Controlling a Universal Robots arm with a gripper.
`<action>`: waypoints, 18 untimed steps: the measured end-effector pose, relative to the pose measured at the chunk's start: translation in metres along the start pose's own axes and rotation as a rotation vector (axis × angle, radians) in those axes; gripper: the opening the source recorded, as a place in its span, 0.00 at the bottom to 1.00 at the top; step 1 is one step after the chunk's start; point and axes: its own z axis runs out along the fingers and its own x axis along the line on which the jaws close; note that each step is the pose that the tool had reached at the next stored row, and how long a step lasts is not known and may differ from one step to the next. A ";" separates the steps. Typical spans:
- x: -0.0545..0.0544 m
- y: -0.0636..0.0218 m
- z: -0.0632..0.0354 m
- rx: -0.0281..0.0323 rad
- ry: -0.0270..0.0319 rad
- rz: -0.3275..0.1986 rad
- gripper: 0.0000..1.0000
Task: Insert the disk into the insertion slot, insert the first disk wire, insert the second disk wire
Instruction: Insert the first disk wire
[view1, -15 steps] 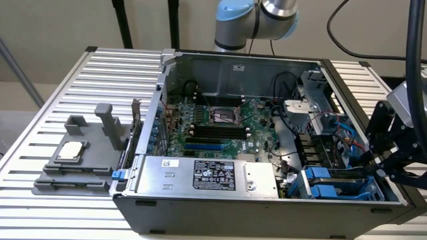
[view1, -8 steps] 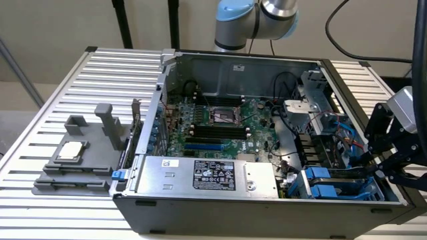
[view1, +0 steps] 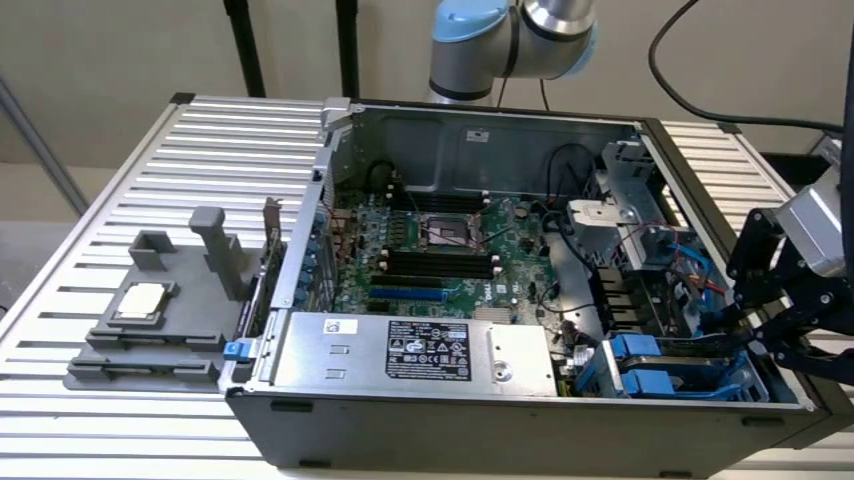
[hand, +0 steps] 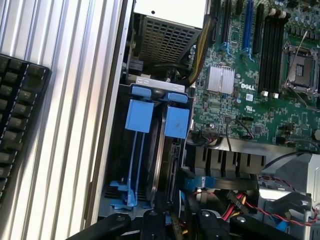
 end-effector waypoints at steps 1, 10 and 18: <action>0.000 -0.0005 0.0002 -0.0001 -0.0037 -0.004 0.29; 0.001 -0.0049 0.0006 -0.0029 -0.0291 -0.037 0.20; 0.002 -0.0056 0.0005 -0.0051 -0.0386 -0.056 0.18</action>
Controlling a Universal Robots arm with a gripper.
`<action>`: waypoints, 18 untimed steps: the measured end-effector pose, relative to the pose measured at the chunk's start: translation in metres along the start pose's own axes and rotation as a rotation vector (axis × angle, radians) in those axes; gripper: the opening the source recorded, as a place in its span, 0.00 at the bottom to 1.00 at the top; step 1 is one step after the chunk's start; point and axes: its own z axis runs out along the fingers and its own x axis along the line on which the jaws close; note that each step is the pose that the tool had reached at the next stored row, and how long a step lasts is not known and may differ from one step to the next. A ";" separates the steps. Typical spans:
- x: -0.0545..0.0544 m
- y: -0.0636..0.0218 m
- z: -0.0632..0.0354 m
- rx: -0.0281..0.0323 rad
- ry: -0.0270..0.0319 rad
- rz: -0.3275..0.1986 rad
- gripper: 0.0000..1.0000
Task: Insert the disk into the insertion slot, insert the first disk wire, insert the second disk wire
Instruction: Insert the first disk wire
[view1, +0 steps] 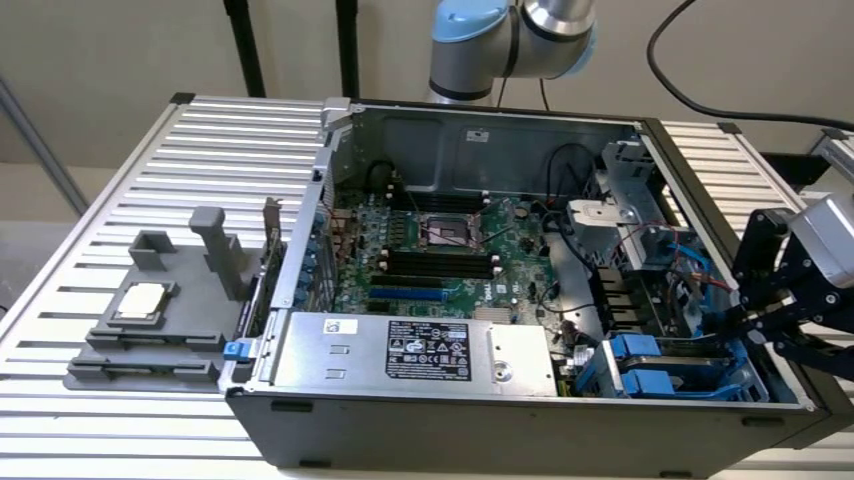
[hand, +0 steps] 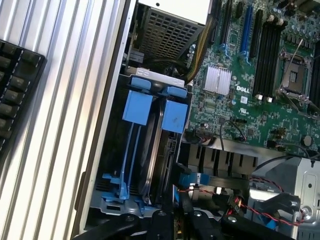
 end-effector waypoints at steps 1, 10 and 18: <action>0.000 0.0003 0.0000 -0.0003 -0.0001 -0.001 0.17; -0.005 0.0222 -0.0018 -0.0028 0.0041 -0.006 0.17; -0.007 0.0299 -0.0011 -0.0141 0.0274 0.004 0.17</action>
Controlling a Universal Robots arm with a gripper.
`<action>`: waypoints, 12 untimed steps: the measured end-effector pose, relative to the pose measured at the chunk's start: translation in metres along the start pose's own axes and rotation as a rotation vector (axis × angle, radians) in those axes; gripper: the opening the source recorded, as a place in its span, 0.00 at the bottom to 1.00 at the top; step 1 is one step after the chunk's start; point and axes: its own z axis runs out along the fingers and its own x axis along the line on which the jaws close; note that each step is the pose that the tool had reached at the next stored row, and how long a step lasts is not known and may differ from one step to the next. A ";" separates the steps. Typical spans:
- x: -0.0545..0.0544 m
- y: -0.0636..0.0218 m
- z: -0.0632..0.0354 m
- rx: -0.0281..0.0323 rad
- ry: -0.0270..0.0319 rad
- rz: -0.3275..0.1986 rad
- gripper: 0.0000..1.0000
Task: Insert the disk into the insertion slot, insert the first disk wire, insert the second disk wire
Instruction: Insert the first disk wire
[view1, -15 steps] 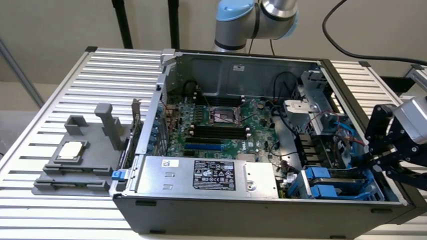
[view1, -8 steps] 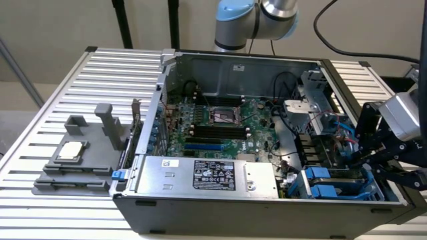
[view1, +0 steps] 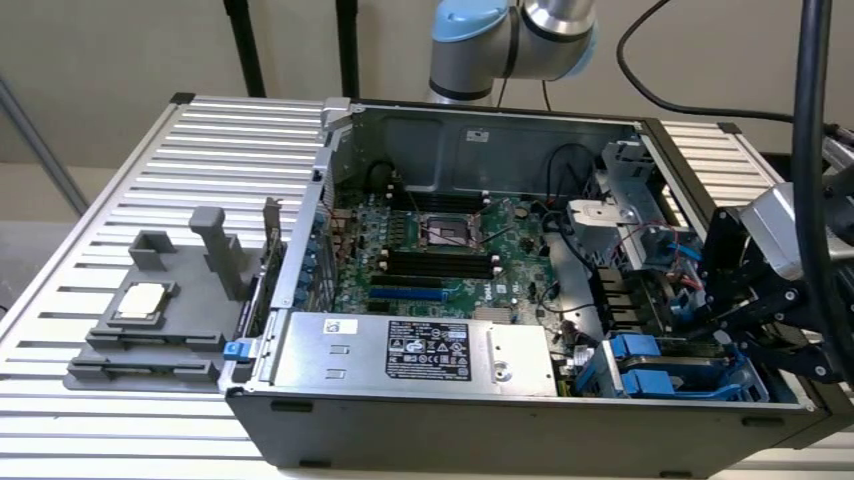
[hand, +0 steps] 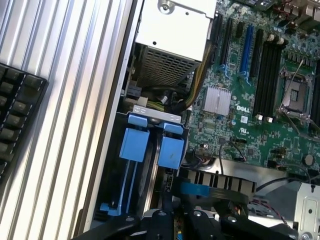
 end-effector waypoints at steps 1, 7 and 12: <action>0.000 0.0001 0.0000 -0.0007 0.0066 0.005 0.17; 0.000 0.0001 0.0011 -0.0071 0.0362 0.036 0.17; -0.006 -0.0023 0.0031 -0.0219 0.0684 0.043 0.17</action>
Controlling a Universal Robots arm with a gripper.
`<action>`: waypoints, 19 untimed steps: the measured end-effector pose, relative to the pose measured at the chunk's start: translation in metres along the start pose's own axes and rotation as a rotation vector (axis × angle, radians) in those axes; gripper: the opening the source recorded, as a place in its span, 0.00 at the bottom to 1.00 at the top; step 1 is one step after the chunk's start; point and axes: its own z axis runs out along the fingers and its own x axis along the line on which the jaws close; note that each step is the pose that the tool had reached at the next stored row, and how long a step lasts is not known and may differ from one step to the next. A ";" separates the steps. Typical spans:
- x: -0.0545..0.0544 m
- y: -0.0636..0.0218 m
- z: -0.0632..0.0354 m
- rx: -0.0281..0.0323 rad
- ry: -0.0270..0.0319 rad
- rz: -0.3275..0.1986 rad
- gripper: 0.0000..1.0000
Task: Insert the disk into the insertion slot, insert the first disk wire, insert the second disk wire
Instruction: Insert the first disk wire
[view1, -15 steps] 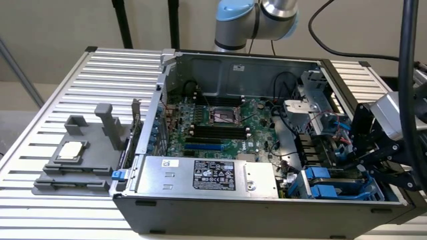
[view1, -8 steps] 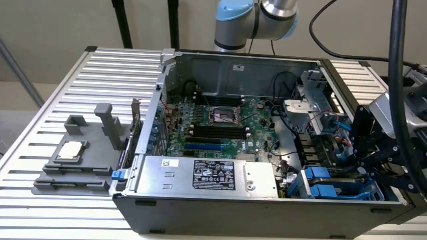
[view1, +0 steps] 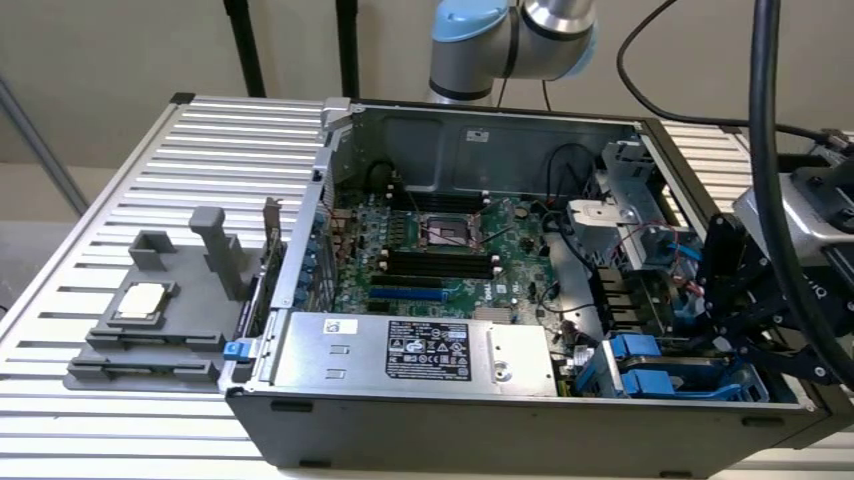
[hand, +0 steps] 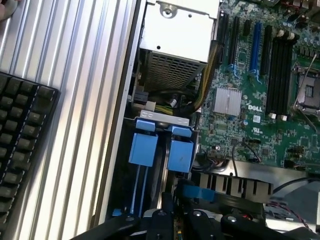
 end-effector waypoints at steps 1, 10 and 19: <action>-0.002 -0.0009 0.0003 -0.0017 0.0050 0.001 0.17; -0.007 -0.0056 0.0005 -0.0066 0.0140 0.041 0.17; -0.007 -0.0081 0.0003 -0.0091 0.0226 0.110 0.17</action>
